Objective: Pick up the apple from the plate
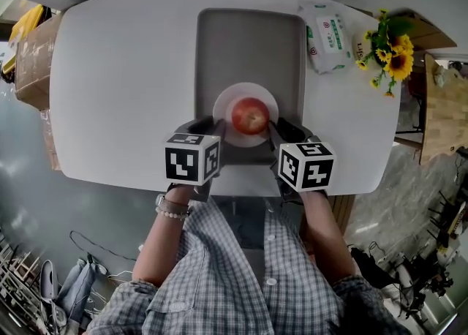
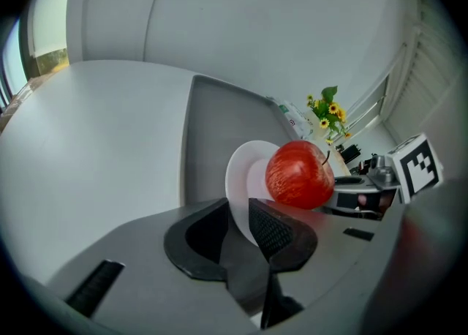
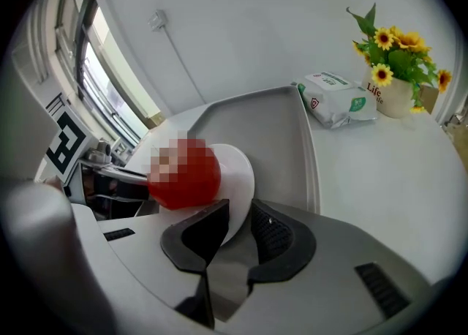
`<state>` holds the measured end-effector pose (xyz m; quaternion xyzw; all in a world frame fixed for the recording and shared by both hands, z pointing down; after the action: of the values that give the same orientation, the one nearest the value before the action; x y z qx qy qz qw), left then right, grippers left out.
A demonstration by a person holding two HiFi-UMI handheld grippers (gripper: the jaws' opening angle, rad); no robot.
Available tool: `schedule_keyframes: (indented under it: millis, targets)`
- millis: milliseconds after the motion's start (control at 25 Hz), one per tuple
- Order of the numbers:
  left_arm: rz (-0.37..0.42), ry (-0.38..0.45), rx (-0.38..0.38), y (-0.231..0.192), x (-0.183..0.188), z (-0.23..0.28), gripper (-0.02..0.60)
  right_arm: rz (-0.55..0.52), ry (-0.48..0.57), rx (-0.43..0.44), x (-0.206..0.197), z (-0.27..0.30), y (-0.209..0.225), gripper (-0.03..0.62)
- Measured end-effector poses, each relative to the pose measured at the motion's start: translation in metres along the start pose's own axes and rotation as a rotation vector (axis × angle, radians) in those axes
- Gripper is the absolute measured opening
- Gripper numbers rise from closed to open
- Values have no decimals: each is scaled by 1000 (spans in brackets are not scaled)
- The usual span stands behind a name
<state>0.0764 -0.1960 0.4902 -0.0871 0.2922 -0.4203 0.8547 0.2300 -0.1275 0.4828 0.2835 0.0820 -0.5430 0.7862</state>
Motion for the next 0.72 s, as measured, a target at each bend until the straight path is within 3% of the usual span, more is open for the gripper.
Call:
schedule_keyframes:
  millis: [200, 360, 720]
  targets:
    - [-49, -4, -25, 0, 0, 1, 80, 104, 6, 10, -1, -1, 4, 87]
    - [-77, -6, -34, -1, -2, 1, 75, 84, -8, -10, -3, -1, 1, 87]
    - [-95, 26, -41, -8, 8, -8, 67, 161, 18, 6, 1, -7, -8, 87]
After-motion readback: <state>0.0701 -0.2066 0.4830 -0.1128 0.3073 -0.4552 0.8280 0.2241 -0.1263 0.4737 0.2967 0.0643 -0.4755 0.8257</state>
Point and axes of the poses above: the fingertips, and each gripper's own axes: z forward along the fingers, y to its right, x out of its top, the point moved 4 cm from there along -z, backward along the fingers, and after that the axes turned 7 degrees about z, right-handed, at the moved point
